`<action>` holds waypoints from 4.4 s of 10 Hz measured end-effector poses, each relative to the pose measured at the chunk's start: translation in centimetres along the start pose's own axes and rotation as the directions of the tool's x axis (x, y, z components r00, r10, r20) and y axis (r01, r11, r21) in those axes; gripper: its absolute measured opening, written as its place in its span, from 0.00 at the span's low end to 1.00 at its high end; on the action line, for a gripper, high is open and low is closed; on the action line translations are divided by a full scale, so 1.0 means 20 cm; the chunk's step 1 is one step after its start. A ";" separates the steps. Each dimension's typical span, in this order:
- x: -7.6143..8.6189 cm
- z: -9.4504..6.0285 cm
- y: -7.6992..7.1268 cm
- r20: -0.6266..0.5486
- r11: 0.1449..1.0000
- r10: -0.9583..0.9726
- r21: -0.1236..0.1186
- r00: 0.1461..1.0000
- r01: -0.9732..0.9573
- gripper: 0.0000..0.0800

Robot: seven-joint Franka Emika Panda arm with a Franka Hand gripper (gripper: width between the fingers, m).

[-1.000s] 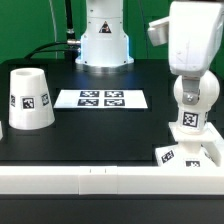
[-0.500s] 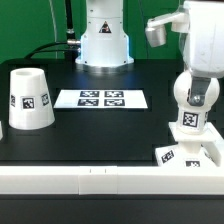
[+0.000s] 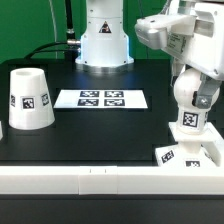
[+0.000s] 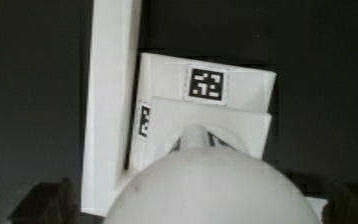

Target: Assemble lamp

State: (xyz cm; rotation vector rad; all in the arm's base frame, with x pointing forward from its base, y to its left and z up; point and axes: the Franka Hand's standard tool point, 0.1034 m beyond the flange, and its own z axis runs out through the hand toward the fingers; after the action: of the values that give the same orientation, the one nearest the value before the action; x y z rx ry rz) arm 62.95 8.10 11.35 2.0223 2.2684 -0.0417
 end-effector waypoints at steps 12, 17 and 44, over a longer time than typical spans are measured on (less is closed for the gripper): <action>0.01 0.02 -0.01 0.000 0.981 0.194 0.007 0.981 -0.194 0.72; -0.01 0.02 -0.02 -0.011 0.814 0.581 0.024 0.814 -0.581 0.72; -0.14 -0.25 -0.25 0.047 -0.254 0.967 0.113 -0.250 -0.961 0.87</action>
Offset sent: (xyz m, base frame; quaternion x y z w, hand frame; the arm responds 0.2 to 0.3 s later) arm 0.0025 0.0109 -0.0032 0.0018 0.0106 0.0128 0.9999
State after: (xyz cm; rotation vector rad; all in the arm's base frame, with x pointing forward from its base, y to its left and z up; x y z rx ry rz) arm 58.01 5.25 16.33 3.1659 -0.2205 0.0406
